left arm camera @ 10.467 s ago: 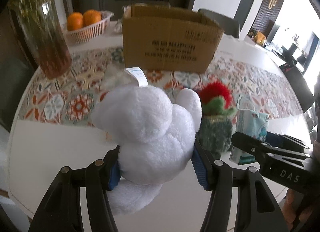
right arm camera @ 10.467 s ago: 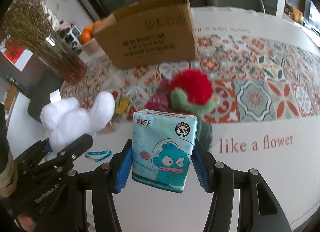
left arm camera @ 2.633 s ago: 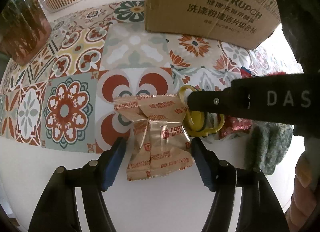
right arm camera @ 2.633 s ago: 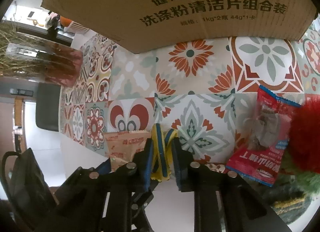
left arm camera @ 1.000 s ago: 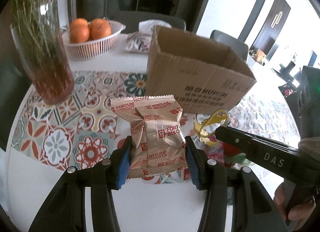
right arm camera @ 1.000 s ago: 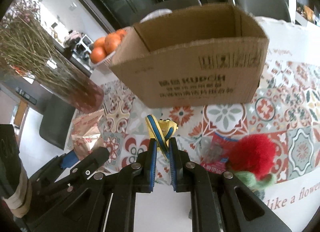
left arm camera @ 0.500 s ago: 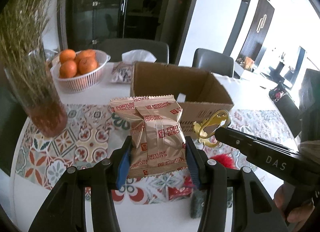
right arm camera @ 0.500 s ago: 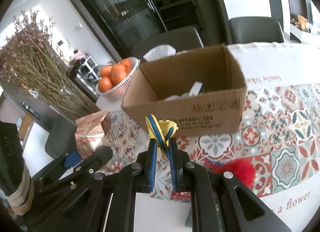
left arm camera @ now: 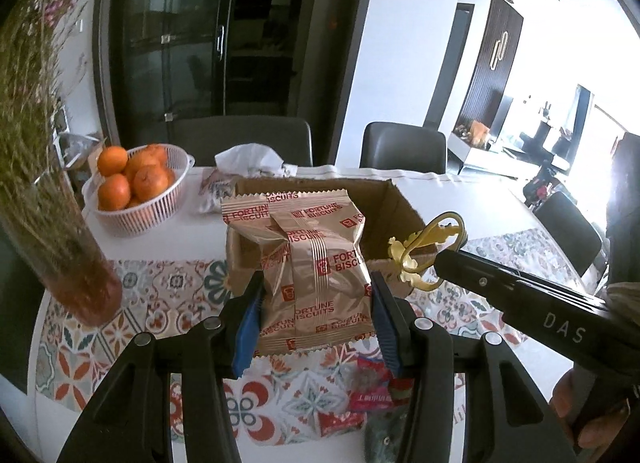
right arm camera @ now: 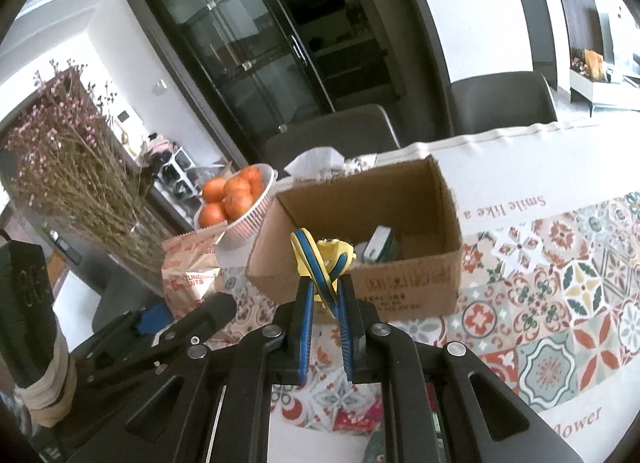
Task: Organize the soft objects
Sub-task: 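Carry the biscuit packet with the left tool while the right tool carries the yellow clip to the box, then open both tools to drop the biscuit packet and yellow clip into the box, then withdraw both tools from the box toward the green knit plush, then grasp the red pompom plush with right tool while left tool grasps red snack packet, then carry the pompom plush with right tool while left tool carries snack packet to box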
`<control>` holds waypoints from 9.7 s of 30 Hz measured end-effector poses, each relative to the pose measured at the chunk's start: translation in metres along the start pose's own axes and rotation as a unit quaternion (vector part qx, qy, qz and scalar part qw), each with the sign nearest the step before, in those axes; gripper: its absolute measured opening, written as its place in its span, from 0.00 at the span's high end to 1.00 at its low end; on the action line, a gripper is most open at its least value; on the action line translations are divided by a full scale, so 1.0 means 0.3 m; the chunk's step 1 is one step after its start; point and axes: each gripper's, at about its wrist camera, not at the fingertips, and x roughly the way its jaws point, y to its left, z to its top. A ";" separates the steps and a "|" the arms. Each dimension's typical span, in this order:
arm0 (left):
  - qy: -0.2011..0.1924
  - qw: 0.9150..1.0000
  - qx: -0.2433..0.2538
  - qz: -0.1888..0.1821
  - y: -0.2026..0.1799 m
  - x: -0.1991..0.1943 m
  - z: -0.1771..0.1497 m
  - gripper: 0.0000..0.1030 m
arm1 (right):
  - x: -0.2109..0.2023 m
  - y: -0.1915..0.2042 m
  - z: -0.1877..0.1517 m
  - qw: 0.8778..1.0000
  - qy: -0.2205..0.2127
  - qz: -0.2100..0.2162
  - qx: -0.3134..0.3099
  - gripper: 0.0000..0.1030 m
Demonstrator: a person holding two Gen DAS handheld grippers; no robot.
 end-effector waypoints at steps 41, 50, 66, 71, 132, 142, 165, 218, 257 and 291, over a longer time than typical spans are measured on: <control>0.060 0.997 0.045 0.003 0.007 0.373 0.232 0.52 | 0.326 -0.128 0.224 0.996 0.072 -0.054 -0.013 0.87; 0.099 0.993 0.059 0.014 0.019 0.471 0.209 0.51 | 0.402 -0.145 0.216 0.991 0.108 -0.070 -0.030 0.87; 0.118 0.991 0.061 0.034 0.015 0.438 0.180 0.34 | 0.323 -0.157 0.202 0.989 0.103 -0.101 -0.022 0.68; 0.109 0.991 0.057 0.045 0.005 0.362 0.166 0.34 | 0.267 -0.142 0.188 0.990 0.095 -0.103 -0.024 0.56; 0.215 0.973 0.078 -0.035 -0.160 0.270 -0.316 0.32 | 0.202 -0.335 -0.264 0.969 0.222 -0.099 0.036 0.34; 0.243 0.966 0.066 -0.051 -0.177 0.359 -0.356 0.32 | 0.261 -0.398 -0.296 0.963 0.244 -0.087 0.079 0.34; 0.287 0.956 0.046 -0.044 -0.205 0.560 -0.397 0.42 | 0.371 -0.493 -0.343 0.952 0.254 -0.072 0.158 0.34; 0.174 0.983 -0.044 -0.040 -0.089 0.281 -0.308 0.65 | 0.173 -0.326 -0.268 0.983 0.146 -0.071 0.085 0.62; -0.002 0.999 -0.030 -0.033 -0.057 -0.053 -0.011 0.64 | -0.049 -0.046 0.010 0.999 -0.018 -0.037 -0.014 0.62; -0.012 1.000 0.003 -0.001 0.005 0.108 0.229 0.64 | 0.144 -0.017 0.258 0.995 -0.016 -0.061 -0.080 0.62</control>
